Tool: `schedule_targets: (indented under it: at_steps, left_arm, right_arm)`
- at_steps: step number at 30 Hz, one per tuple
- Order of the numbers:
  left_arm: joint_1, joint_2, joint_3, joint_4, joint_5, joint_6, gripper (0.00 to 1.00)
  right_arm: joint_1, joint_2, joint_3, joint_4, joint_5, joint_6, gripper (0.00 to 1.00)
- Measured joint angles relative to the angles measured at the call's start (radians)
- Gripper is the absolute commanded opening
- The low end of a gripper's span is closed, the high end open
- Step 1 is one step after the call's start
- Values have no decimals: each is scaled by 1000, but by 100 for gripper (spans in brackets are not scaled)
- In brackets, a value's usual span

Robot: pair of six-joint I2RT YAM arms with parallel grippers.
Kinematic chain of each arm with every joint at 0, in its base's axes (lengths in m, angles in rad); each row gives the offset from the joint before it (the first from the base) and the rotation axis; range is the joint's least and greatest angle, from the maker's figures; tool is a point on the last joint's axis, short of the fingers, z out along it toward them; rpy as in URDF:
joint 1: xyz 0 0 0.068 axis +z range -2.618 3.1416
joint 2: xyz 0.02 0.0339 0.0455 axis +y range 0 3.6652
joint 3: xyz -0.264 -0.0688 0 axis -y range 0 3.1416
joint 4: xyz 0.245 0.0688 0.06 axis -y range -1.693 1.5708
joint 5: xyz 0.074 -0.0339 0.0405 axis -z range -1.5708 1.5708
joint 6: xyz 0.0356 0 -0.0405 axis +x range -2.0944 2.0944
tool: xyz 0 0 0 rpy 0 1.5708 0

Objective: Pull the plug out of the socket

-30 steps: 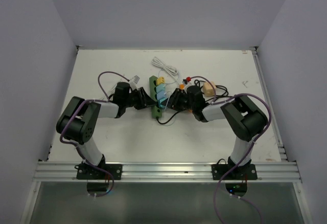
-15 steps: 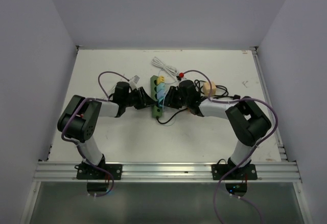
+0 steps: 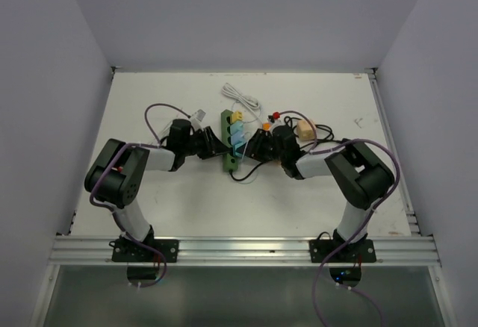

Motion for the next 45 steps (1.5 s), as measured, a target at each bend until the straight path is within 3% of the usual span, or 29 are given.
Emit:
schedule_targets:
  at_steps: [3, 7, 14, 21, 26, 36, 44, 45]
  left_arm:
    - [-7, 0, 4, 1, -7, 1, 0]
    - [-8, 0, 5, 1, -7, 1, 0]
    - [-8, 7, 17, -20, -21, 1, 0]
    - [-40, 34, 69, -63, -58, 5, 0]
    - [-47, 35, 73, -62, -66, 8, 0]
    - [-67, 34, 73, -31, -65, 13, 0]
    - [-66, 30, 73, -35, -68, 16, 1]
    - [-65, 27, 72, -40, -72, 16, 11]
  right_arm:
    - [-33, 38, -49, 139, -66, 62, 11]
    - [-40, 43, -53, 153, -80, 65, 11]
    - [48, -39, 113, -251, 109, -91, 12]
    - [80, -60, 175, -398, 232, -162, 14]
    - [61, -68, 129, -330, 196, -151, 14]
    - [-71, -46, -47, -17, -59, 27, 14]
    - [-72, -34, -14, -55, -89, 6, 15]
    - [-65, -35, 2, -80, -80, -10, 15]
